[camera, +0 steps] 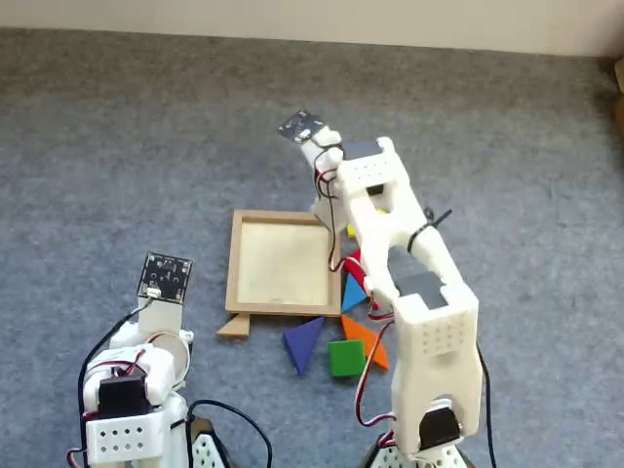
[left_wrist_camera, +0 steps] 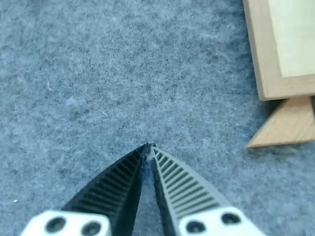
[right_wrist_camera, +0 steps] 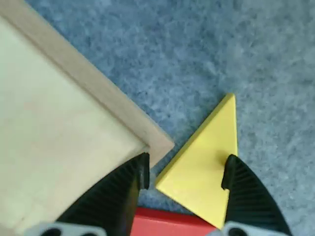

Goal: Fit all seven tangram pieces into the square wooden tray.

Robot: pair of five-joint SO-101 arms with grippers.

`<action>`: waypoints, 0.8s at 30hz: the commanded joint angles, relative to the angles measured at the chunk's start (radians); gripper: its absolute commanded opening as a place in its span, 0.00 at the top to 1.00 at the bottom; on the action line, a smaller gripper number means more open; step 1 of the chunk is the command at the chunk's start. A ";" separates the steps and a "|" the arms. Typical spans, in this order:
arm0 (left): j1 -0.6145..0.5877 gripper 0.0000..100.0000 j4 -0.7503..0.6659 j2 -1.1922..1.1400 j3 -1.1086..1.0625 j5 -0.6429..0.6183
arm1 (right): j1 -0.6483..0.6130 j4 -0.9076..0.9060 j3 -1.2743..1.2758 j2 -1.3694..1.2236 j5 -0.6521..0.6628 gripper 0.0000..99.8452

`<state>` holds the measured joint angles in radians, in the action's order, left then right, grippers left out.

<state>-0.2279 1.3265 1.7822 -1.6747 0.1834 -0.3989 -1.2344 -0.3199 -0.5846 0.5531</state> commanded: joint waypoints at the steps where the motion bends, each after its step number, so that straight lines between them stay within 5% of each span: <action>1: -0.007 0.99 0.008 0.030 -0.021 -0.009 | 0.024 -0.070 -0.128 -0.004 0.011 0.76; 18: -0.007 0.99 0.008 0.030 -0.021 -0.009 | 0.110 -0.108 -0.243 -0.168 -0.005 0.76; 24: -0.007 0.99 0.008 0.030 -0.021 -0.009 | 0.157 -0.088 -0.269 -0.171 -0.184 0.76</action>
<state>-0.2279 1.3265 1.7822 -1.6747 0.1834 -0.2931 -1.3234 -0.5271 -0.7641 0.4503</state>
